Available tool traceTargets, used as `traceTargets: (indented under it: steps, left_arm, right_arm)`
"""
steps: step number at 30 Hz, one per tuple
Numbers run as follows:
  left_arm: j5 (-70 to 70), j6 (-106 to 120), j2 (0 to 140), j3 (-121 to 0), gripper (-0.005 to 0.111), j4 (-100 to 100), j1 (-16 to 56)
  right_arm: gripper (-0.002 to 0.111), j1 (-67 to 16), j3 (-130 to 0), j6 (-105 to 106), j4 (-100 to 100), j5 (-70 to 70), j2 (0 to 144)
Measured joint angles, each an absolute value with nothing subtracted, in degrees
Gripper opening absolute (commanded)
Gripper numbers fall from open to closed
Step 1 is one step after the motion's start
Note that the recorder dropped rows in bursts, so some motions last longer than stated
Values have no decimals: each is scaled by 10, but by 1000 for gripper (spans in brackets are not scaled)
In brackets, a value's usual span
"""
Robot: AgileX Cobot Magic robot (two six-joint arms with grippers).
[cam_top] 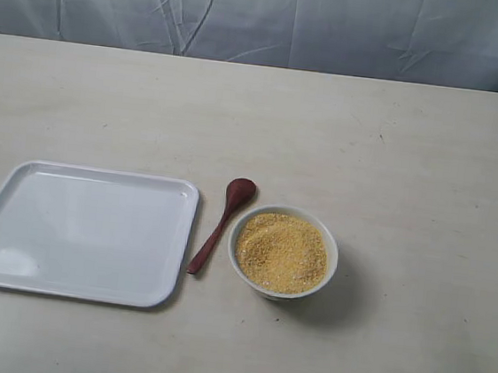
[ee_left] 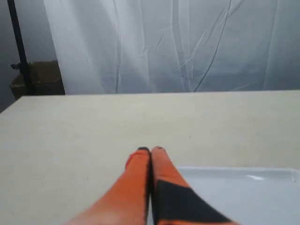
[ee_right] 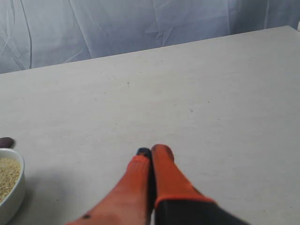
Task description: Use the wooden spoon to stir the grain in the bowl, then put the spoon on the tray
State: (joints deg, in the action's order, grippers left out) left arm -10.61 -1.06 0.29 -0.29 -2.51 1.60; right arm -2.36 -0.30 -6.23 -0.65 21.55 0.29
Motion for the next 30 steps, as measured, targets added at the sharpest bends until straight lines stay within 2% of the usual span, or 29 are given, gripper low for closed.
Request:
traceTargets:
  steps: [6, 13, 20, 24, 30]
  left_arm:
    - [-23, -11, 3, -2, 0, -29, 16]
    - [156, -11, 3, -2, 0, -29, 16]
    - [215, -20, 3, -2, 0, -13, 16]
    - [124, -23, 8, -46, 0, 7, 16]
    - [-119, -23, 127, -247, 0, -36, 16]
  right_arm:
    - [0, -24, -3, -62, -7, 216, 3]
    - [0, -24, -3, -62, -7, 216, 3]
    - [0, -24, -3, -62, -7, 216, 3]
    - [0, -24, -3, -62, -7, 216, 3]
    - [0, -24, -3, -62, -7, 216, 3]
